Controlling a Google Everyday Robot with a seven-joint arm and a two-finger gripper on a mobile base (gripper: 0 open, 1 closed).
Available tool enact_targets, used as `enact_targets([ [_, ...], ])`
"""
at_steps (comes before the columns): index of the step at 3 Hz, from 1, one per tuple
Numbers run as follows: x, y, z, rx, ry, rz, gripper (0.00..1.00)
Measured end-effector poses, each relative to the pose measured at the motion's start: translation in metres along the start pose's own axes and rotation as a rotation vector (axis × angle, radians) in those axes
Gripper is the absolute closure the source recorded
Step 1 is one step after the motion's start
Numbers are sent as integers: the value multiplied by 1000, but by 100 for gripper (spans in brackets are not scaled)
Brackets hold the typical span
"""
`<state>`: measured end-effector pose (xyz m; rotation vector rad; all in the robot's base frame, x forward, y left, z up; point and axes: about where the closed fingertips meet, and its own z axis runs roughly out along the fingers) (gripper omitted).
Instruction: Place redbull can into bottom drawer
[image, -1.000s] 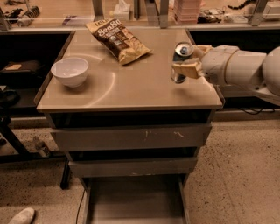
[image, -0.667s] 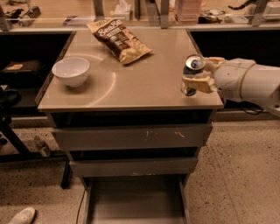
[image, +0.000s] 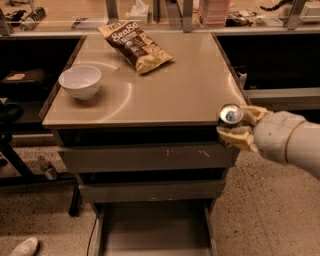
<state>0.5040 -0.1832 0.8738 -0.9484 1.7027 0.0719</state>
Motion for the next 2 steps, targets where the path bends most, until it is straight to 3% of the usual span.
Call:
enact_targets([
  [2,87,62,11,-47,69,119,100],
])
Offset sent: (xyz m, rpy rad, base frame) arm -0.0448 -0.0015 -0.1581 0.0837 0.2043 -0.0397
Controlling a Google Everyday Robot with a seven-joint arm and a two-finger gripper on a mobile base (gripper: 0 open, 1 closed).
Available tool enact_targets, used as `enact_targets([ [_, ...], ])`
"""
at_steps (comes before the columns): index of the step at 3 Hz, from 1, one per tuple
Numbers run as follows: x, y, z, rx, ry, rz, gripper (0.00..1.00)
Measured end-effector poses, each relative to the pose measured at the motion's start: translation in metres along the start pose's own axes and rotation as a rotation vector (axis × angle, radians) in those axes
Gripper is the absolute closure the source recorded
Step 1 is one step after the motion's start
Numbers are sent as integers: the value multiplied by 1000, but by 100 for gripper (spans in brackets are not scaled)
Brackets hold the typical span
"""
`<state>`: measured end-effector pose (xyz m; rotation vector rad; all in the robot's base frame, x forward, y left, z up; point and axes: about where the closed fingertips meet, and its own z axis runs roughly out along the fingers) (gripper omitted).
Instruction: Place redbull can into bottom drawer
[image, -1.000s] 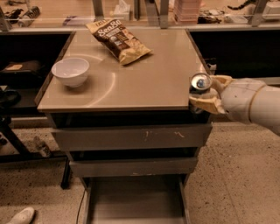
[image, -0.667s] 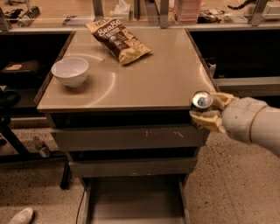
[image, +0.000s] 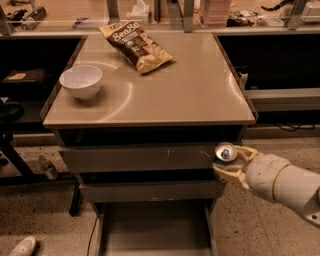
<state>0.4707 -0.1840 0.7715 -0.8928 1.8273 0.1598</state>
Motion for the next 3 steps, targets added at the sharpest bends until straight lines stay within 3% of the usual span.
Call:
enact_targets([
  [1,30,7,14,-35,18,20,100],
  [2,30,7,14,-35,18,20,100],
  [3,62,17,35,-121,35,64,100],
])
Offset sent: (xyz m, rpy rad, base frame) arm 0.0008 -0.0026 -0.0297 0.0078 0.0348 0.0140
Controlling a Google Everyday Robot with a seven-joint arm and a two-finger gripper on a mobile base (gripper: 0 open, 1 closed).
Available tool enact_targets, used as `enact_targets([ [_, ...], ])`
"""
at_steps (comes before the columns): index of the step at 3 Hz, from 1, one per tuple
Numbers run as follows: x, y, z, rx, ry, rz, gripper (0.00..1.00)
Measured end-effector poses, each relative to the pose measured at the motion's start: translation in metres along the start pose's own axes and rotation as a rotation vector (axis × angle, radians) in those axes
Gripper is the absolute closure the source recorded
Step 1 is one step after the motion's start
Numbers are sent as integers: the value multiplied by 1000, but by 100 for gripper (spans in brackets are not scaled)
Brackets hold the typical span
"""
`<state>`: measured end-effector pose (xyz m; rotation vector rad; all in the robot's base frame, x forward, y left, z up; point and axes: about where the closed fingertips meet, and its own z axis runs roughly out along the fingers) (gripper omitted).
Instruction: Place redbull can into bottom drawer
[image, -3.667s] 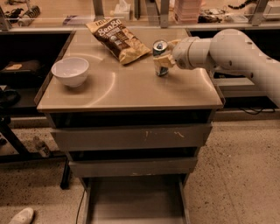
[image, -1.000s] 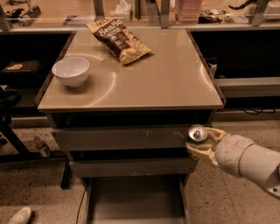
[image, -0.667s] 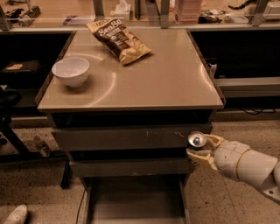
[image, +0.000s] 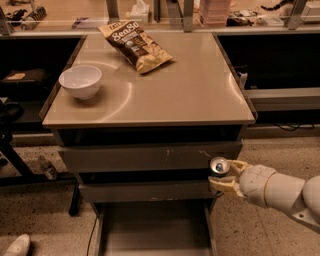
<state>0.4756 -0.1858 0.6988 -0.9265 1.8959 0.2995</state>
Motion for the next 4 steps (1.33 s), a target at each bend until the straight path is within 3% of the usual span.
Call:
enact_targets([
  [1,32,2,21,-84,8,26,100],
  [2,84,3,50,-181,-12,22,100],
  [3,128,17,68,-243,-33,4,100],
  [4,166,34,83,-263,-48,-18,100],
])
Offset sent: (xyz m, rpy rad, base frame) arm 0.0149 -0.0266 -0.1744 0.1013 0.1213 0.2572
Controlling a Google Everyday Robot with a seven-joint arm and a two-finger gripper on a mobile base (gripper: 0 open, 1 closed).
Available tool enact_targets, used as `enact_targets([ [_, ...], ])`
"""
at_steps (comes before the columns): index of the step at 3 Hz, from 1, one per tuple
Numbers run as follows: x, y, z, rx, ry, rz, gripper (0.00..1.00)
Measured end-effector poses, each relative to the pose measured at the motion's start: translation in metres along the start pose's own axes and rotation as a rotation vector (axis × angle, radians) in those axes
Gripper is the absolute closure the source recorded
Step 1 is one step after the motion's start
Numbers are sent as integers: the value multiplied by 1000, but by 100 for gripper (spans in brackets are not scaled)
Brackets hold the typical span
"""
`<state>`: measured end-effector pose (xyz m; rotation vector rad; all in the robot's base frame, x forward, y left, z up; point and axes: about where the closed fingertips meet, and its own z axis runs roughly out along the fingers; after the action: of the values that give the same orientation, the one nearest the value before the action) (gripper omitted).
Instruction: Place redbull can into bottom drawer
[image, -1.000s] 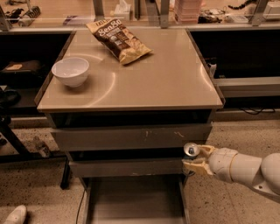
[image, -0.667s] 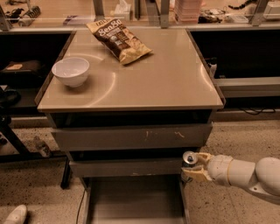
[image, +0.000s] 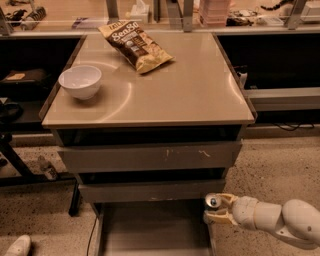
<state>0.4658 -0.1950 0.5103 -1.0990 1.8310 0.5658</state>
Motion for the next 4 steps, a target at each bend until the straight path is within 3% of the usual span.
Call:
enact_targets([
  [1,32,6,17,5,7,-24,100],
  [2,70,6,37,23,66,3,100],
  [3,70,8,39,20,67,0,100],
  [4,85,14,77,-2,40,6,100],
])
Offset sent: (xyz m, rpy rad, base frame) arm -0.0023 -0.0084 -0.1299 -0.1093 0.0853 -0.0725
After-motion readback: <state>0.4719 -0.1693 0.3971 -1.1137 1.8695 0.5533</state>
